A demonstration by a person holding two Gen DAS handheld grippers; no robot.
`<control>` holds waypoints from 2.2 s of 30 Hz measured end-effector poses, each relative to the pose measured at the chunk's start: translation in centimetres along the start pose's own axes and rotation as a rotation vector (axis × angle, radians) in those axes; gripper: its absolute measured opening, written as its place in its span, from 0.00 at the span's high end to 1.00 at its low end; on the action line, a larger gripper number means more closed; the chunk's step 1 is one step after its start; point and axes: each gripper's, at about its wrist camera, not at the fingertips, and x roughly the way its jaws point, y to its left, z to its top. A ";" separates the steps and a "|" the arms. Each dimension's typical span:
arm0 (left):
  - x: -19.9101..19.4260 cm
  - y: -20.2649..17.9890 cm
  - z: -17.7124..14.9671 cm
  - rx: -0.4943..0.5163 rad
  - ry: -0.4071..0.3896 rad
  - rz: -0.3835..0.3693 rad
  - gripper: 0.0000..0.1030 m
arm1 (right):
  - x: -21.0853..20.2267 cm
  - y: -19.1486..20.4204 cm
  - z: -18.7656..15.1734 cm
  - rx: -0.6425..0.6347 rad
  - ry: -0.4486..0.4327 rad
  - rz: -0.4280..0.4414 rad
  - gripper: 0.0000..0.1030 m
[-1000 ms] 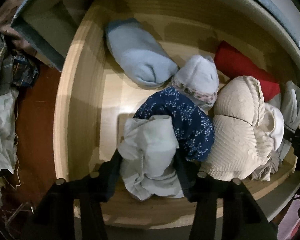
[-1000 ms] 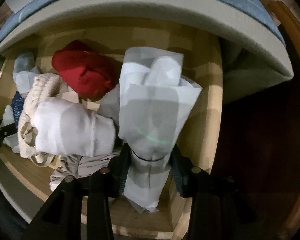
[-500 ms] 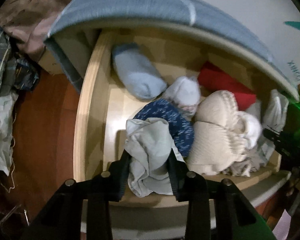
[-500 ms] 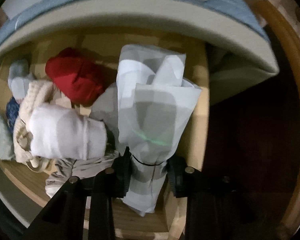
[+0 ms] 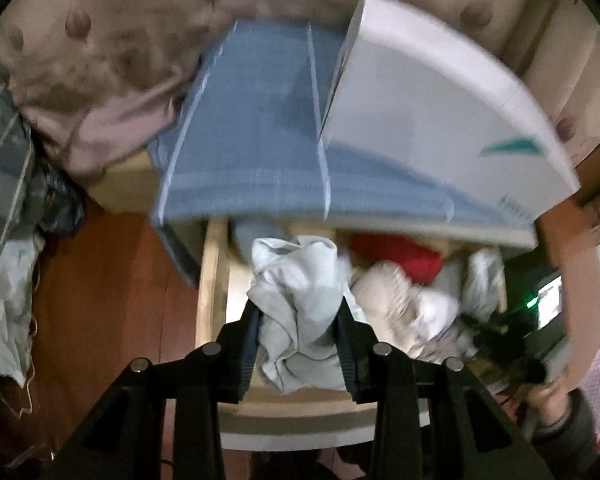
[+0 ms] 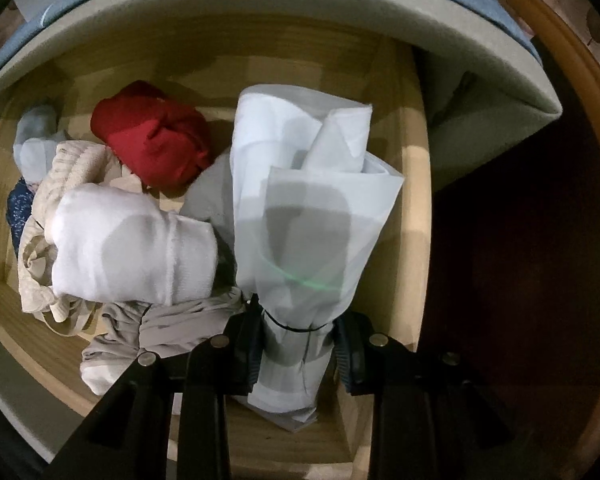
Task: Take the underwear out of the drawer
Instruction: 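Lift the pale grey underwear with the left tool and release it into the white box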
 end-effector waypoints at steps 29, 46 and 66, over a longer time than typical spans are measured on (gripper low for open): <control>2.7 -9.1 17.1 0.211 -0.115 0.068 0.66 | -2.6 -1.2 -0.1 -0.006 -0.008 0.007 0.72; 2.6 -8.0 13.8 0.142 -0.063 0.100 0.63 | -2.8 -1.5 -0.3 0.014 -0.024 0.013 0.72; -0.2 -9.3 14.3 0.184 -0.115 0.056 0.40 | -5.2 -3.3 -0.4 0.048 -0.069 0.044 0.73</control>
